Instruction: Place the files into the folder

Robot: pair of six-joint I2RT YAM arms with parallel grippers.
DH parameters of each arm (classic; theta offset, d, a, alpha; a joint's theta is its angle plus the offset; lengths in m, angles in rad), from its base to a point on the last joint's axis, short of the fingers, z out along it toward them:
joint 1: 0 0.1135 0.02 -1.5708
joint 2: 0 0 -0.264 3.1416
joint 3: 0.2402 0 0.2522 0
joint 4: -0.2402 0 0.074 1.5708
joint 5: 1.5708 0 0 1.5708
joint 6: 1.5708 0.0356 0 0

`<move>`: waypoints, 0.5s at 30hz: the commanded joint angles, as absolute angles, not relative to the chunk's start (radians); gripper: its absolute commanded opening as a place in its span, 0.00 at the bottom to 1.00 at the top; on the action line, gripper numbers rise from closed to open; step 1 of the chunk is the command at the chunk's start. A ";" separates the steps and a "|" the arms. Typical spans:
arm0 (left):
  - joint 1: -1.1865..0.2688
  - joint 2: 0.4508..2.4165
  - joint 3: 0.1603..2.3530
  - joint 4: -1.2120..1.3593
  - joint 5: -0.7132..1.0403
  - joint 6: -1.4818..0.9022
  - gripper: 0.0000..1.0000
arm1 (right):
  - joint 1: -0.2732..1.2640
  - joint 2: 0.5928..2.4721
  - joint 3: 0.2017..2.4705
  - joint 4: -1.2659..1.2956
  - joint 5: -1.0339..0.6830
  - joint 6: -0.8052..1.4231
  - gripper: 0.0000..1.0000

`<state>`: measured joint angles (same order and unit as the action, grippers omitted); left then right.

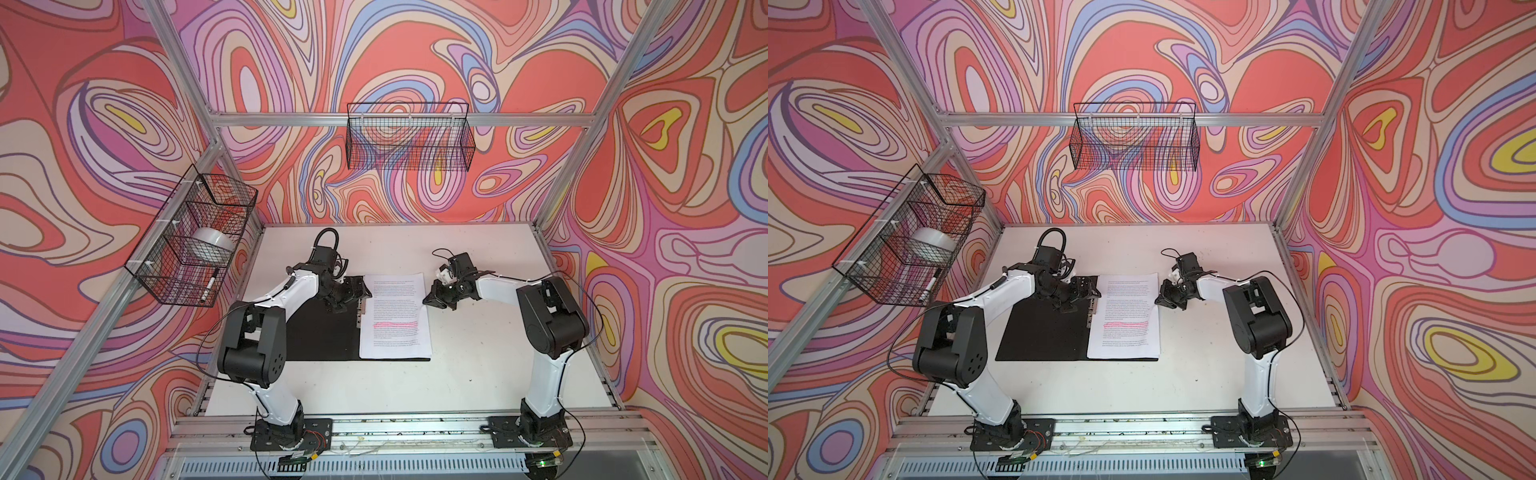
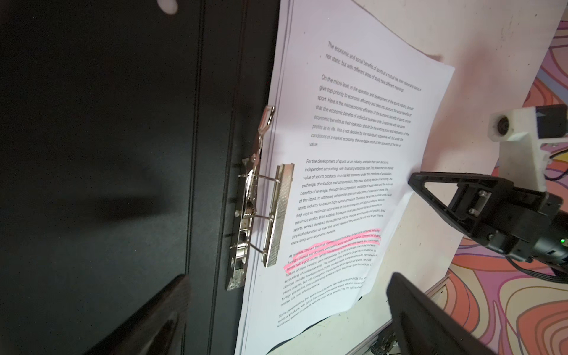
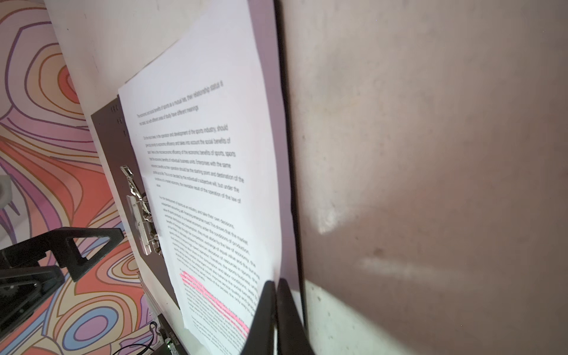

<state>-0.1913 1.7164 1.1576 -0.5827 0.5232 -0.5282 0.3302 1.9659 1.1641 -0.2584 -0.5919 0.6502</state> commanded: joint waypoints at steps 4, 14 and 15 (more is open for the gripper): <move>-0.195 1.723 1.180 -0.578 0.529 -0.538 1.00 | 0.356 1.969 1.174 -0.254 -0.597 0.651 0.00; -0.195 1.724 1.182 -0.580 0.534 -0.539 1.00 | 0.374 1.931 1.197 -0.323 -0.521 0.610 0.17; -0.196 1.724 1.183 -0.581 0.535 -0.540 1.00 | 0.375 1.921 1.206 -0.338 -0.508 0.600 0.19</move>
